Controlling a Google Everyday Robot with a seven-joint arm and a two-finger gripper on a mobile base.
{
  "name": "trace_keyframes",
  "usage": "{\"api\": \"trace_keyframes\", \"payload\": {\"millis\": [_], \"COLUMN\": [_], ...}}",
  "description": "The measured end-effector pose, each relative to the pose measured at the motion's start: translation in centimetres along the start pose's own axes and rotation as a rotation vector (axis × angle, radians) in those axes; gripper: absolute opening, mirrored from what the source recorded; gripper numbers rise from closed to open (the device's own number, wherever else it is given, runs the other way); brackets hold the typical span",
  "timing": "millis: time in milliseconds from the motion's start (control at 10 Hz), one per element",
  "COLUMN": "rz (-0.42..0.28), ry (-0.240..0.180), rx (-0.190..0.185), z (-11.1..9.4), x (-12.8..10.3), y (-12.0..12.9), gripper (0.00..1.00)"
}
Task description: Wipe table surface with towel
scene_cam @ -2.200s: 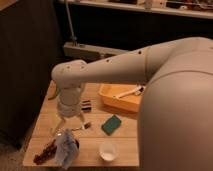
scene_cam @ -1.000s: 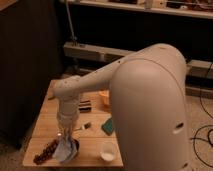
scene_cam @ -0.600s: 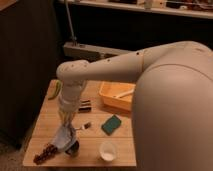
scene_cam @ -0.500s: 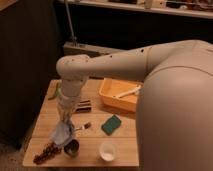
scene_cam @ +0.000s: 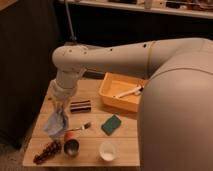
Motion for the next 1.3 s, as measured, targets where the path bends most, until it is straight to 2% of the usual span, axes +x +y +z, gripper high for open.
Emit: {"api": "trace_keyframes", "payload": {"millis": [300,400,500,800,900,1100,1300], "rz": [0.004,0.024,0.047,0.009,-0.011,-0.056,-0.068], "ry": [-0.006,-0.033,-0.091,-0.156,-0.164,-0.153,-0.133], "rx": [0.0,-0.008,-0.007,-0.012,-0.01,0.002,0.011], "z": [0.0,0.2,0.4,1.5,2.4,5.0,7.9], "x": [0.2,0.6,0.8,-1.2,-2.6,-5.2,-7.1], "y": [0.0,-0.2,-0.3,1.4,2.4,4.4,4.0], "gripper": [0.0,0.0,0.0,0.0,0.0,0.0,0.0]}}
